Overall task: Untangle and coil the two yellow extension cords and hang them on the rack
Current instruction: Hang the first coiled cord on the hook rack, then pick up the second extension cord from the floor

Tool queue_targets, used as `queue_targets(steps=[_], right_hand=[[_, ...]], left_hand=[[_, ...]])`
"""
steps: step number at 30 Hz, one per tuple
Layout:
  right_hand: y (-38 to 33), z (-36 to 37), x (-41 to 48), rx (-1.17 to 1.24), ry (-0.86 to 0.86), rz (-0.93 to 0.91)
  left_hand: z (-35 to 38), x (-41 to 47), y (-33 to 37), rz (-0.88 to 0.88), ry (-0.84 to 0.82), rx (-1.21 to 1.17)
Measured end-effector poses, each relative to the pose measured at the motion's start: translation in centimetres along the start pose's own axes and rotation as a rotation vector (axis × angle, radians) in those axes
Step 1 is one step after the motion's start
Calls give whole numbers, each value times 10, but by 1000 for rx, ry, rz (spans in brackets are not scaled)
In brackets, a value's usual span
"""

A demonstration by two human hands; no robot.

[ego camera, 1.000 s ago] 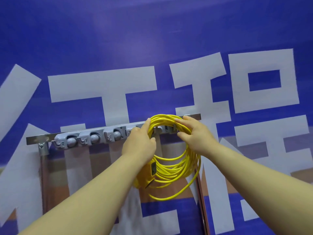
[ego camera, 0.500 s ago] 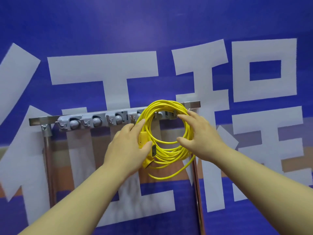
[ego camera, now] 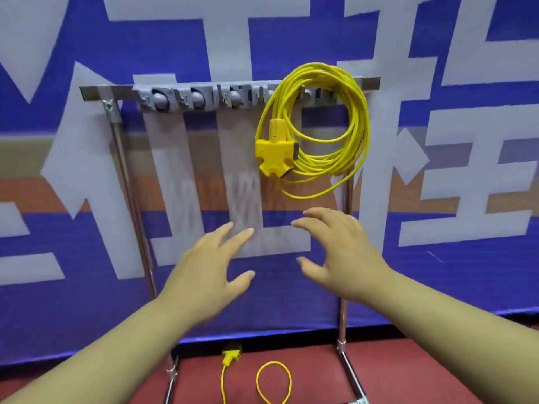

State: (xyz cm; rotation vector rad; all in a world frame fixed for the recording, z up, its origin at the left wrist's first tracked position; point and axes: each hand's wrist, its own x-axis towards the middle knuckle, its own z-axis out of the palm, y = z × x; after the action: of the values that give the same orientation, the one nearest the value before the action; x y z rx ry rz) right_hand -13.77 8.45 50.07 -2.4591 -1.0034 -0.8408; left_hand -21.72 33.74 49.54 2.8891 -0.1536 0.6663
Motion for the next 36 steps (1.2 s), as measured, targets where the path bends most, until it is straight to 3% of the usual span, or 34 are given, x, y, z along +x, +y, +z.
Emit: queue_targets(steps=[8, 16, 21, 25, 29, 33, 36], right_hand=[[-22, 118, -58, 156, -362, 32], [-15, 286, -127, 315, -744, 217], [-5, 367, -203, 346, -979, 362], [-24, 404, -269, 395, -1189, 346], [-52, 436, -316, 461, -1265, 201], [-67, 463, -341, 457, -1210, 124], [-75, 479, -345, 367, -1156, 82]], left_hand=[[84, -84, -91, -35, -356, -8], [227, -118, -170, -39, -730, -90], [315, -139, -181, 5, -928, -140], [377, -189, -171, -1, -1030, -279], [418, -257, -163, -91, -1060, -351], [447, -318, -157, -286, -1031, -424], [456, -347, -145, -319, -1028, -407]])
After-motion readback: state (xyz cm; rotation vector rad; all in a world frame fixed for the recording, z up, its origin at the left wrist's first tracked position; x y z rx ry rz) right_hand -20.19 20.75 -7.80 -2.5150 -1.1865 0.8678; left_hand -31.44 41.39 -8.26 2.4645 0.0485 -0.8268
